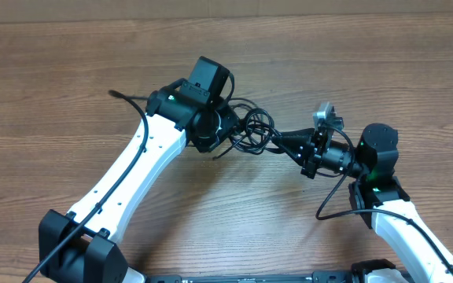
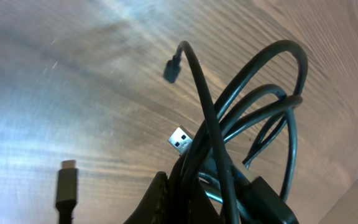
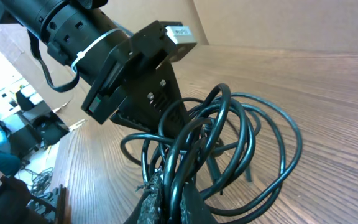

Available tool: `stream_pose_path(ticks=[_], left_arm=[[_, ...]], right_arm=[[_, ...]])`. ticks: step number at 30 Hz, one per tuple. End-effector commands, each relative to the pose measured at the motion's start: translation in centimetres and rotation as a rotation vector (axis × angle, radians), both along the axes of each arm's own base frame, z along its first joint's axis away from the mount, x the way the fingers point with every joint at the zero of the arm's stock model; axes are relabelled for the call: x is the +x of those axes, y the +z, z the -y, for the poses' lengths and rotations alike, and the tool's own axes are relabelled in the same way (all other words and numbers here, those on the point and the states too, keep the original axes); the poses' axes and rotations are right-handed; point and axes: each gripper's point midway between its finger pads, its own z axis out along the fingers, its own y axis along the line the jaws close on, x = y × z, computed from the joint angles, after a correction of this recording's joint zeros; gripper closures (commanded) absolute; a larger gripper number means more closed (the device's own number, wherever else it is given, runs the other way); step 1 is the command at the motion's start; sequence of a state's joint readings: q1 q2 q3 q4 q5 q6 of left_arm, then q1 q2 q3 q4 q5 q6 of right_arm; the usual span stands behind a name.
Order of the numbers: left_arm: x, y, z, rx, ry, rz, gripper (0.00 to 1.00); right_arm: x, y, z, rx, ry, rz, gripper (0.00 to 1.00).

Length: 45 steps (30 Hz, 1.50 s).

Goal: Untangle cables

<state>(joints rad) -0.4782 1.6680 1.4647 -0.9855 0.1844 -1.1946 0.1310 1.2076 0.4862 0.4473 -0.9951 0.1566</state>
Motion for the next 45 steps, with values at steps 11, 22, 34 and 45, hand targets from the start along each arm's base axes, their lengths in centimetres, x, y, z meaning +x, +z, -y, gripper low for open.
stream_pose_path(ticks=[11, 22, 34, 45], left_arm=[[2.5, -0.6, -7.2, 0.113, 0.504, -0.027, 0.96], [2.2, -0.7, -7.0, 0.104, 0.502, -0.048, 0.96], [2.2, -0.7, -6.9, 0.104, 0.501, -0.047, 0.95], [1.5, -0.7, -5.2, 0.033, 0.438, -0.095, 0.96]], right_arm=[[-0.7, 1.7, -0.1, 0.034, 0.041, 0.050, 0.96], [1.9, 5.6, 1.1, 0.204, -0.133, -0.005, 0.96], [-2.2, 10.4, 0.0, 0.262, 0.080, 0.204, 0.96], [-3.2, 5.9, -0.9, 0.144, 0.185, 0.109, 0.96]])
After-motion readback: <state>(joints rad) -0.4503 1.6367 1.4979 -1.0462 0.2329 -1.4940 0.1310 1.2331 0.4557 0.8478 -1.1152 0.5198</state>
